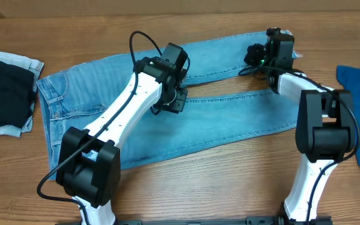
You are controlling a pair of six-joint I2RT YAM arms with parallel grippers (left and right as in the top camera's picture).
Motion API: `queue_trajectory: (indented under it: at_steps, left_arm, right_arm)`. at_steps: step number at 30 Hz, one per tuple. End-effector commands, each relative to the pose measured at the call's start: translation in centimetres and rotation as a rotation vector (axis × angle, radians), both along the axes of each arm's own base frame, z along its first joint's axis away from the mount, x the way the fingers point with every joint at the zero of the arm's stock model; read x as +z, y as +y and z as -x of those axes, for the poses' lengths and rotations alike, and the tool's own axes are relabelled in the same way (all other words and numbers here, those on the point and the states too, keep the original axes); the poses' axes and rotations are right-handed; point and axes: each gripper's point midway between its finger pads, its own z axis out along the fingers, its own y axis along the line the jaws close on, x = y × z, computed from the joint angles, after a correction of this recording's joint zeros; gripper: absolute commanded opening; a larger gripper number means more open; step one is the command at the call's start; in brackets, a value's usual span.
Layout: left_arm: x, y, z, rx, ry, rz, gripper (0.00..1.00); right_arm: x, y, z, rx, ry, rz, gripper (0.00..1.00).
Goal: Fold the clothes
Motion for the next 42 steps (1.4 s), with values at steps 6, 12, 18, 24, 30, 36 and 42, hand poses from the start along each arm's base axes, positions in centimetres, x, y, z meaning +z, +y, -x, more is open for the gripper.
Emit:
queue_trajectory:
  at_steps: [6,12,18,24,30,36,42]
  left_arm:
    - [-0.1,0.0,0.2,0.045,0.009,0.001,0.31]
    - [-0.1,0.0,0.1,0.045,0.008,0.001,0.3]
    - [0.0,-0.1,-0.1,0.045,-0.003,0.004,0.31]
    - [0.0,1.5,0.0,0.06,-0.01,-0.076,0.3]
    - [6.0,4.1,-2.2,0.123,-0.128,-0.128,0.29]
    - [15.2,10.7,-1.4,0.371,-0.274,-0.191,0.27]
    - [22.4,19.1,4.3,0.632,-0.39,-0.184,0.29]
  right_arm:
    - [-5.3,-9.5,1.9,-0.277,0.17,0.148,0.04]
    - [-6.7,-18.3,5.1,-0.442,0.269,0.142,0.04]
    - [-6.7,-20.1,5.9,-0.385,0.278,0.19,0.04]
    - [0.9,-16.4,3.8,-0.274,0.137,0.129,0.12]
    - [13.7,-13.3,6.6,-0.218,0.015,0.063,0.68]
    - [16.7,-11.0,12.5,-0.214,0.142,-0.029,0.75]
    - [15.8,-7.6,16.7,-0.113,0.3,-0.147,0.75]
